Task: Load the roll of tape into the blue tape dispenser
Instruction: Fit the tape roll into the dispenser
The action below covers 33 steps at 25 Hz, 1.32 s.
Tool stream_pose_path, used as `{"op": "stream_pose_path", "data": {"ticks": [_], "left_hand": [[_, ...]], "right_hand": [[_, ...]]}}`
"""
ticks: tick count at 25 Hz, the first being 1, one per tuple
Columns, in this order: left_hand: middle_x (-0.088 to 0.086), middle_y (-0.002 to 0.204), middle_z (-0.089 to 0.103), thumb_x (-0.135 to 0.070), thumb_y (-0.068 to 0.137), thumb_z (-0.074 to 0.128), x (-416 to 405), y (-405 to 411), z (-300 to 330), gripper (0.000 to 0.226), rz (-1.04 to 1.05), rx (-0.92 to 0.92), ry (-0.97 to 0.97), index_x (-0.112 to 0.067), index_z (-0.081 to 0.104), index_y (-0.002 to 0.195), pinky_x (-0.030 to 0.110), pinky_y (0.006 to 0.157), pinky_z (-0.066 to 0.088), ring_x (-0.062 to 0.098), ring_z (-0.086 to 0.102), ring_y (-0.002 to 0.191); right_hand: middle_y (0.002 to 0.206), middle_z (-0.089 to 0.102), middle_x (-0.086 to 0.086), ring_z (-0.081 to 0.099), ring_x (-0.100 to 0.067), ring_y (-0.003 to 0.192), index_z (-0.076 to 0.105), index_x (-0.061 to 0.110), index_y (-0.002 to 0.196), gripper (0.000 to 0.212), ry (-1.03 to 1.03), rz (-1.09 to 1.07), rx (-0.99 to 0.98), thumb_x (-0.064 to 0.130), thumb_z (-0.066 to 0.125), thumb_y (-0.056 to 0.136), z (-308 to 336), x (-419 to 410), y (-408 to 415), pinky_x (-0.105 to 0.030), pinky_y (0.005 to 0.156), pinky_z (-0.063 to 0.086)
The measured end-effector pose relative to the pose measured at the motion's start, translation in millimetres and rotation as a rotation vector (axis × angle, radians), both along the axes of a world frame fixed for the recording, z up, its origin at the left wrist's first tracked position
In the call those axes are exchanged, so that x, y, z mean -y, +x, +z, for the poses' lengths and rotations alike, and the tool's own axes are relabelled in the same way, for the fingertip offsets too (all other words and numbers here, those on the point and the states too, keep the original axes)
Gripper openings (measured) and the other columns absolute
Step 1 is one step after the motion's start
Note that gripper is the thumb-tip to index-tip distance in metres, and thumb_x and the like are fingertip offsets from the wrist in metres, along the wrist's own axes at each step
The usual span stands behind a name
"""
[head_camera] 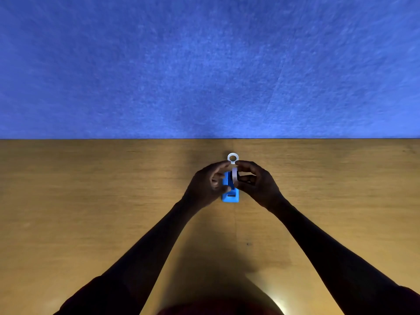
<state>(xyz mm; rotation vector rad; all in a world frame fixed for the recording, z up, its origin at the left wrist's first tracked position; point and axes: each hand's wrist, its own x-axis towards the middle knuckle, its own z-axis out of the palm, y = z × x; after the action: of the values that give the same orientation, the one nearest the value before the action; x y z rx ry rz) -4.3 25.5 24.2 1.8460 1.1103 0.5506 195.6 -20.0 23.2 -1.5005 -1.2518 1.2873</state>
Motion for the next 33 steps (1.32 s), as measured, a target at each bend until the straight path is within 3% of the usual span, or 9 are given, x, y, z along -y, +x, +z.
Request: {"op": "stream_pose_path", "data": {"ticks": [4, 9, 15, 20, 23, 25, 29, 33], "left_hand": [[-0.015, 0.145, 0.052, -0.030, 0.074, 0.086, 1.5, 3.9, 4.4, 0.086, -0.064, -0.095, 0.178, -0.034, 0.040, 0.146, 0.012, 0.090, 0.049, 0.002, 0.054, 0.125], [-0.007, 0.139, 0.060, -0.036, 0.074, 0.087, 1.5, 10.2, 5.8, 0.078, -0.066, -0.175, 0.304, -0.026, 0.048, 0.141, 0.005, 0.083, 0.040, 0.008, 0.061, 0.117], [-0.005, 0.128, 0.068, -0.033, 0.079, 0.084, -2.3, 11.2, 1.0, 0.063, -0.056, -0.203, 0.349, -0.022, 0.055, 0.134, 0.006, 0.080, 0.044, 0.009, 0.067, 0.109], [-0.007, 0.120, 0.071, -0.044, 0.083, 0.074, -4.7, 12.5, -5.4, 0.053, -0.036, -0.211, 0.358, -0.021, 0.059, 0.128, 0.013, 0.079, 0.051, 0.006, 0.068, 0.103], [-0.010, 0.120, 0.071, -0.038, 0.081, 0.080, -8.5, 11.7, -12.3, 0.053, -0.032, -0.258, 0.360, -0.024, 0.059, 0.127, 0.019, 0.080, 0.055, 0.006, 0.067, 0.104], [-0.010, 0.122, 0.070, -0.036, 0.080, 0.081, -9.9, 12.1, -17.3, 0.057, -0.022, -0.298, 0.354, -0.025, 0.058, 0.131, 0.020, 0.081, 0.053, 0.006, 0.067, 0.104], [-0.009, 0.123, 0.071, -0.035, 0.080, 0.082, -13.9, 17.6, -24.9, 0.060, -0.043, -0.335, 0.350, -0.025, 0.056, 0.134, 0.017, 0.081, 0.047, 0.008, 0.068, 0.106], [-0.007, 0.121, 0.071, -0.035, 0.081, 0.082, -18.2, 20.6, -31.8, 0.059, -0.052, -0.342, 0.332, -0.024, 0.055, 0.132, 0.020, 0.081, 0.051, 0.010, 0.069, 0.105]], "right_hand": [[0.124, 0.065, 0.007, 0.069, -0.013, 0.107, 0.052, 0.029, 0.135, 0.064, -0.011, -0.019, 0.015, 0.016, 0.081, 0.080, -1.1, -0.6, -0.7, -0.037, 0.089, 0.060], [0.122, 0.067, 0.005, 0.068, -0.012, 0.109, 0.051, 0.023, 0.137, 0.066, -0.001, -0.009, 0.043, 0.014, 0.082, 0.080, -3.1, -4.3, -3.4, -0.039, 0.090, 0.060], [0.122, 0.067, 0.004, 0.068, -0.012, 0.109, 0.051, 0.022, 0.138, 0.067, -0.010, -0.015, 0.064, 0.015, 0.082, 0.080, -7.9, -4.3, -4.9, -0.036, 0.089, 0.060], [0.123, 0.066, 0.007, 0.066, -0.011, 0.112, 0.049, 0.020, 0.137, 0.063, -0.050, -0.013, 0.063, 0.020, 0.079, 0.082, -11.2, -3.3, -4.2, -0.032, 0.092, 0.058], [0.131, 0.062, 0.002, 0.062, -0.016, 0.118, 0.047, 0.017, 0.139, 0.059, -0.064, -0.115, 0.220, 0.025, 0.074, 0.087, -19.9, -1.2, 3.8, -0.027, 0.091, 0.053], [0.138, 0.058, -0.003, 0.059, -0.021, 0.122, 0.046, 0.015, 0.141, 0.065, -0.129, -0.156, 0.372, 0.029, 0.077, 0.085, -30.2, 3.3, 12.0, -0.030, 0.092, 0.052], [0.152, 0.044, -0.002, 0.043, -0.023, 0.138, 0.032, 0.021, 0.151, 0.091, -0.281, 0.072, 0.545, 0.037, 0.082, 0.077, -50.2, 15.6, 22.7, -0.037, 0.107, 0.043], [0.159, 0.034, 0.000, 0.031, -0.026, 0.143, 0.023, 0.027, 0.155, 0.107, -0.253, 0.167, 0.661, 0.044, 0.085, 0.070, -55.6, 13.1, 19.9, -0.043, 0.109, 0.038]]}}
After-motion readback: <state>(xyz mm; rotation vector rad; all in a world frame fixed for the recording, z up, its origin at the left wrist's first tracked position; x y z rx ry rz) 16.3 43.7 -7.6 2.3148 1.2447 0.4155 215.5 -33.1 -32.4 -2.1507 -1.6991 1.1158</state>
